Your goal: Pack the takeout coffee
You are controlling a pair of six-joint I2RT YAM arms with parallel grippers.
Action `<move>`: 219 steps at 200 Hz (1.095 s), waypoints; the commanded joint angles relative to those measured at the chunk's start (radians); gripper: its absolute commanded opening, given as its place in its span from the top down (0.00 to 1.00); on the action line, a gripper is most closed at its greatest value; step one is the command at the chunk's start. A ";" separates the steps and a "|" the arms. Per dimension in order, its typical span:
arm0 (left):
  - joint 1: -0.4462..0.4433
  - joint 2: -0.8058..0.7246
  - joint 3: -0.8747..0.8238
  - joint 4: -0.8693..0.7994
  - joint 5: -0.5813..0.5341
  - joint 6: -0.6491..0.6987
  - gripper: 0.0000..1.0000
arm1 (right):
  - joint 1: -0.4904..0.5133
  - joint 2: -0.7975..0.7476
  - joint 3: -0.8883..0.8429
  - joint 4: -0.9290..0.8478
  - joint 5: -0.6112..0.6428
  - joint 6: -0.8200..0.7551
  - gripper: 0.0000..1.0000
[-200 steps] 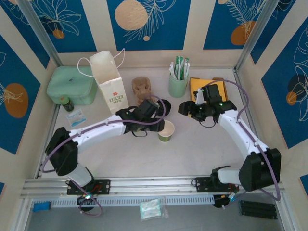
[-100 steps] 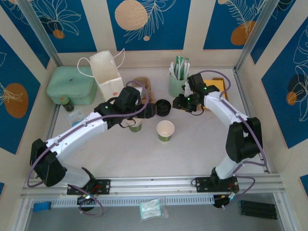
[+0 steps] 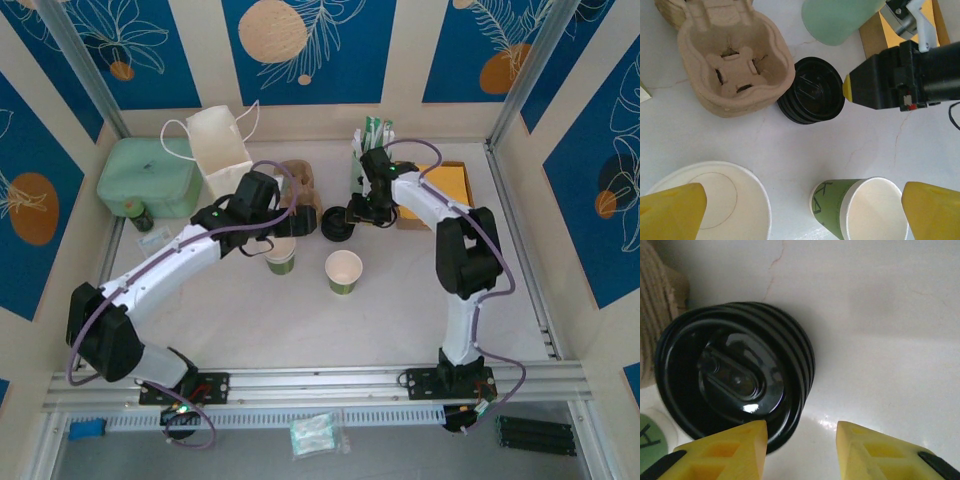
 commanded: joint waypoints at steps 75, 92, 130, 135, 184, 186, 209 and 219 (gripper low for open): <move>0.032 0.001 -0.027 0.016 0.058 0.019 0.01 | 0.014 0.102 0.119 -0.058 0.027 -0.013 0.70; 0.032 0.001 -0.029 0.017 0.059 0.018 0.01 | 0.014 0.106 0.124 -0.058 0.023 -0.012 0.73; 0.033 -0.005 -0.038 0.019 0.061 0.017 0.01 | 0.017 0.107 0.131 -0.064 0.018 -0.011 0.90; 0.035 -0.006 -0.041 0.019 0.061 0.015 0.01 | 0.017 0.104 0.131 -0.065 0.019 -0.010 0.94; 0.034 -0.003 -0.038 0.016 0.071 0.017 0.01 | 0.015 0.039 0.100 -0.060 0.029 -0.007 1.00; 0.034 -0.003 -0.038 0.016 0.071 0.016 0.01 | 0.015 0.035 0.097 -0.059 0.029 -0.006 1.00; 0.034 0.001 -0.037 0.015 0.073 0.015 0.01 | 0.011 -0.012 0.071 -0.045 0.028 0.003 1.00; 0.034 0.002 -0.037 0.018 0.074 0.015 0.01 | 0.008 -0.029 0.066 -0.040 0.025 0.005 1.00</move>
